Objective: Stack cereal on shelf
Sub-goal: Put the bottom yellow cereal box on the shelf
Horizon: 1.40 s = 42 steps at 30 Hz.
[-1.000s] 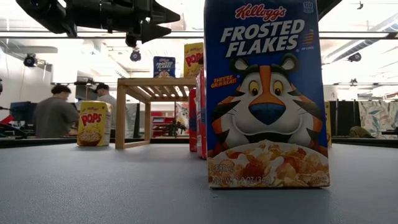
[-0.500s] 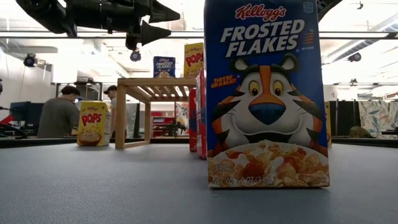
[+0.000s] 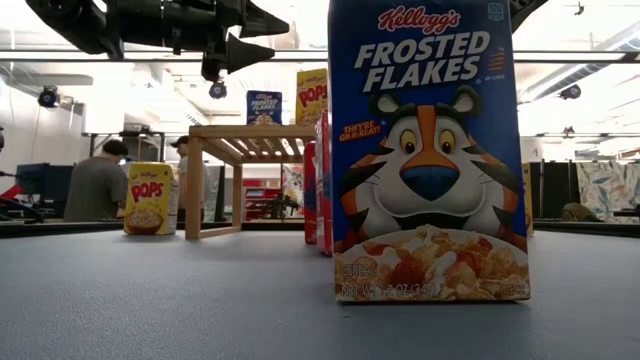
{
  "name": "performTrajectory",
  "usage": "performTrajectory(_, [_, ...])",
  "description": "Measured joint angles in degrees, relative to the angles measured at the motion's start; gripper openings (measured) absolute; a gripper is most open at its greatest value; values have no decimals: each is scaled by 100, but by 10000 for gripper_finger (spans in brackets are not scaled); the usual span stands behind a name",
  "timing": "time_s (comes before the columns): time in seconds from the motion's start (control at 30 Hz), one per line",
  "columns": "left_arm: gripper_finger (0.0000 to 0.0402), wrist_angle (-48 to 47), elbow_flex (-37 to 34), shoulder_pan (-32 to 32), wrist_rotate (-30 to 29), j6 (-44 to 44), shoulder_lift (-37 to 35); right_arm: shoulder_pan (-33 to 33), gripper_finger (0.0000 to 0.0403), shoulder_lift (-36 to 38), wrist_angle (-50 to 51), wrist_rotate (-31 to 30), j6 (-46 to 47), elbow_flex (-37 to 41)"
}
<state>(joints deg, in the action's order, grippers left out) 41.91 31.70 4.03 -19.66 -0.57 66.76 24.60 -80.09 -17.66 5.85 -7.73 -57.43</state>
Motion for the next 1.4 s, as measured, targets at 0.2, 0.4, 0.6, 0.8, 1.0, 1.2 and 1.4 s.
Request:
performTrajectory(0.2, [327, 0, 0, -2, 2, 1, 11, 0, 269, 75, 194, 0, -56, -47])
performTrajectory(0.4, [327, -2, 0, 0, 4, -1, 13, -11, 268, 267, 432, 4, -129, -47])
performTrajectory(0.6, [327, 0, 32, -1, 4, 0, 45, -11, 265, 508, 410, 11, -286, -47])
performTrajectory(0.8, [327, 2, 52, 2, -39, 1, 68, -9, 265, 512, 723, 13, -368, -356])
performTrajectory(1.0, [327, 2, 52, 4, -42, 1, 68, -22, 265, 18, 1841, 20, -600, -1421])
performTrajectory(1.2, [327, 4, 52, 4, -44, 1, 68, -33, 265, -305, 2600, 16, -954, -2267])
performTrajectory(1.4, [327, 4, 52, 4, -44, 1, 68, -13, 265, -390, 2734, 16, -829, -2504])
